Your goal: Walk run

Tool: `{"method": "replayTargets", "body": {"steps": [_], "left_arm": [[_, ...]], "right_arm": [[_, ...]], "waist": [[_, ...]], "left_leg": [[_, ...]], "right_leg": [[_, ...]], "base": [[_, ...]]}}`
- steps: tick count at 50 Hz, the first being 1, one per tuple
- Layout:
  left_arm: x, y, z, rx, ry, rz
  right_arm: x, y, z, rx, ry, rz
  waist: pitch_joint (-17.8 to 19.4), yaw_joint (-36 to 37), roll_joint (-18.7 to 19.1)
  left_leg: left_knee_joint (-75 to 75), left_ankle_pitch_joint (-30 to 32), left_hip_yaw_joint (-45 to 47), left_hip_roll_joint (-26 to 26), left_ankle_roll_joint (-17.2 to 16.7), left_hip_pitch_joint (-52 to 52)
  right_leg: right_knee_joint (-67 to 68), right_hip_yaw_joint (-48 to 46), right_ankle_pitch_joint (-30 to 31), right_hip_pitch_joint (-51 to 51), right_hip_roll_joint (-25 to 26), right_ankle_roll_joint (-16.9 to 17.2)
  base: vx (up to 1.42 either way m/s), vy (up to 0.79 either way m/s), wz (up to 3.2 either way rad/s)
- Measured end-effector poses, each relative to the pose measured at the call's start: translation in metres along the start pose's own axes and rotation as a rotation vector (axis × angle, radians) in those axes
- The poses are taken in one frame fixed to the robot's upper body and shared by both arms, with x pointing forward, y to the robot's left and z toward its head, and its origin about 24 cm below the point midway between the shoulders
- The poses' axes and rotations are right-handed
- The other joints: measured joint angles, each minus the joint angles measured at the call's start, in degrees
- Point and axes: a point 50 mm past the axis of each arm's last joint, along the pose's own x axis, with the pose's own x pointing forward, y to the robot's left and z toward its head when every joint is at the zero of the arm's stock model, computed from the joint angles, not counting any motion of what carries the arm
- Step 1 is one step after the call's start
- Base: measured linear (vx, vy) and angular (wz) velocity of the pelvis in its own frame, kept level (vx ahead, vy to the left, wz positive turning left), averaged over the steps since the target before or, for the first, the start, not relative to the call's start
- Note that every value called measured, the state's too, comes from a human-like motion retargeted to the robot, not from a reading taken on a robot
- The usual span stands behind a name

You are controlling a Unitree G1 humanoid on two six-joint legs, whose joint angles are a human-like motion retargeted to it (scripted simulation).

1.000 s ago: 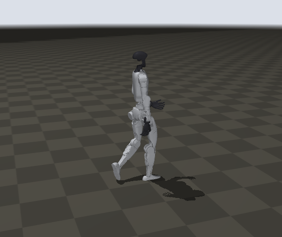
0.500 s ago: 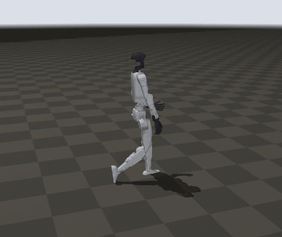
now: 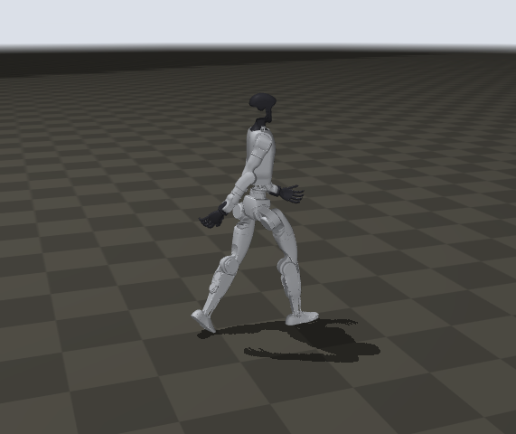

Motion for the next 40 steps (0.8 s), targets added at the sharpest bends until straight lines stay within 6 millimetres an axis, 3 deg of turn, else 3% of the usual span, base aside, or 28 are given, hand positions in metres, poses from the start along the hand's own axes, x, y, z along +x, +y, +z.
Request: {"method": "replayTargets", "body": {"steps": [2, 3, 5, 7, 8, 10, 13, 16, 19, 20, 23, 25, 27, 30, 32, 33, 35, 37, 40], "left_arm": [[-0.006, -0.005, -0.015, -0.035, 0.042, -0.002], [-0.009, -0.009, -0.021, -0.048, 0.061, -0.007], [-0.008, -0.012, -0.024, -0.058, 0.075, -0.018], [-0.002, -0.017, -0.022, -0.062, 0.069, -0.048], [-0.001, -0.018, -0.02, -0.054, 0.066, -0.061], [0.003, -0.018, -0.014, -0.033, 0.041, -0.078], [0.004, -0.015, -0.001, 0.009, -0.005, -0.096], [0.004, -0.012, 0.009, 0.052, -0.022, -0.117], [0.007, -0.013, 0.014, 0.074, -0.03, -0.138], [0.009, -0.014, 0.015, 0.073, -0.033, -0.141], [0.011, -0.014, 0.016, 0.061, -0.046, -0.123], [0.01, -0.013, 0.015, 0.051, -0.045, -0.109], [0.007, -0.01, 0.012, 0.044, -0.035, -0.091], [-0.004, -0.003, 0.005, 0.03, -0.018, -0.046], [-0.009, 0.003, 0.003, 0.003, -0.017, -0.009], [-0.008, 0.005, 0.004, -0.01, -0.019, -0.001], [-0.002, 0.007, 0.008, -0.011, -0.02, 0.003], [0.006, 0.006, 0.014, 0.013, -0.025, -0.001], [0.023, -0.004, 0.022, 0.037, -0.053, -0.015]], "right_arm": [[-0.011, -0.017, 0.03, 0.034, -0.093, -0.065], [-0.019, -0.026, 0.049, 0.041, -0.147, -0.096], [-0.043, -0.043, 0.097, 0.029, -0.266, -0.17], [-0.08, -0.064, 0.149, 0.007, -0.419, -0.29], [-0.101, -0.071, 0.176, -0.006, -0.505, -0.355], [-0.152, -0.084, 0.222, -0.041, -0.687, -0.5], [-0.234, -0.092, 0.274, -0.122, -0.949, -0.693], [-0.312, -0.092, 0.302, -0.192, -1.168, -0.842], [-0.378, -0.092, 0.31, -0.224, -1.33, -0.973], [-0.396, -0.092, 0.31, -0.229, -1.372, -1.015], [-0.425, -0.092, 0.307, -0.22, -1.465, -1.114], [-0.425, -0.094, 0.305, -0.185, -1.489, -1.15], [-0.406, -0.096, 0.304, -0.144, -1.459, -1.137], [-0.342, -0.098, 0.302, -0.168, -1.281, -1.022], [-0.282, -0.094, 0.292, -0.248, -1.08, -0.903], [-0.255, -0.092, 0.283, -0.28, -0.972, -0.847], [-0.202, -0.088, 0.259, -0.316, -0.773, -0.739], [-0.151, -0.081, 0.224, -0.324, -0.601, -0.626], [-0.086, -0.065, 0.158, -0.303, -0.359, -0.447]], "waist": [[-0.7, 1.1, -0.4], [-0.7, 2.0, -1.0], [1.2, 2.8, 0.0], [-1.0, 3.0, -3.7], [-1.2, 3.0, -4.4], [-0.7, 5.1, -5.4], [-0.2, 10.1, -7.3], [0.1, 14.5, -7.0], [1.3, 17.9, -5.4], [1.8, 18.7, -5.2], [2.0, 18.7, -5.8], [1.8, 19.7, -6.4], [1.3, 22.3, -6.8], [-1.3, 25.6, -7.0], [-1.3, 22.8, -6.8], [-0.3, 20.7, -8.3], [1.1, 21.0, -8.3], [1.8, 20.8, -3.3], [3.6, 17.7, -1.2]], "left_leg": [[10.9, 11.7, 2.3, 1.4, -3.5, -3.0], [18.4, 15.3, 4.0, 2.2, -3.6, -5.6], [37.9, 16.5, 5.0, 7.8, -3.0, -12.5], [37.5, 12.9, 6.4, 3.1, 0.4, -16.7], [38.7, 9.0, 7.7, 3.8, 2.1, -19.0], [39.2, 3.3, 7.9, 2.6, 2.2, -24.1], [34.6, -5.8, 12.9, 4.3, 3.8, -31.1], [20.8, -10.4, 18.0, 7.7, 4.0, -35.5], [3.6, -10.5, 19.8, 8.3, 5.3, -38.4], [-1.6, -11.1, 19.7, 7.2, 6.0, -39.4], [-12.9, -15.3, 15.4, 2.2, 2.9, -40.8], [-13.0, -15.0, 15.6, 2.0, 4.0, -40.1], [-8.1, -13.6, 16.1, 3.4, 7.6, -39.7], [-3.8, -9.9, 19.4, 6.0, 10.8, -38.1], [0.9, -13.2, 12.7, 5.5, 11.8, -37.4], [2.8, -15.6, 12.6, 2.9, 12.4, -35.6], [1.7, -17.3, 17.4, 3.1, 13.5, -30.5], [-1.9, -17.5, 14.2, 6.9, 12.8, -26.7], [-5.1, -18.0, 9.8, 4.8, 13.3, -21.9]], "right_leg": [[3.7, 6.9, -2.9, 1.6, 1.9, -3.5], [4.4, 9.3, -5.3, 3.7, 3.5, -5.4], [4.9, 0.5, -7.6, 8.7, 4.7, -7.7], [2.0, 1.5, -8.0, 12.3, 1.1, -7.7], [1.6, 2.4, -9.0, 14.0, 1.9, -8.3], [-0.2, 4.9, -9.5, 17.6, 3.7, -9.0], [-2.9, 9.2, -9.5, 22.0, 5.9, -10.5], [-3.9, 11.0, -11.1, 25.7, 9.4, -11.7], [-4.3, 11.2, -13.4, 29.9, 13.0, -12.7], [-4.4, 11.7, -14.1, 31.5, 13.9, -13.0], [-4.5, 7.8, -14.3, 35.8, 13.3, -12.2], [-3.2, 7.8, -12.1, 38.1, 13.3, -10.5], [-0.4, 7.0, -5.1, 39.4, 12.4, -8.2], [7.3, 3.9, 14.0, 39.1, 10.0, -3.4], [20.5, 5.2, 22.9, 34.5, 10.9, -1.1], [31.9, 5.0, 23.4, 30.7, 9.2, 0.2], [42.2, 3.7, 23.6, 26.6, 6.8, 1.5], [37.9, 0.4, 19.9, 23.4, 11.3, -1.5], [36.6, 0.4, 11.1, 16.9, 11.6, -1.7]], "base": [[1.26, -0.59, 0.1], [1.27, -0.58, -0.32], [1.05, -0.5, -0.3], [0.94, -0.46, -0.1], [0.92, -0.4, -0.31], [0.99, -0.38, -1.0], [0.89, -0.31, -1.58], [1.0, -0.29, -1.13], [1.05, -0.19, -0.59], [1.04, -0.16, -0.25], [1.03, -0.14, 0.1], [1.29, -0.11, -0.24], [1.14, -0.11, -1.03], [1.4, -0.01, -0.97], [1.47, 0.02, 0.51], [1.39, -0.02, 0.79], [1.12, -0.01, 0.17], [0.84, 0.0, 0.25], [0.95, -0.04, 1.29]]}}
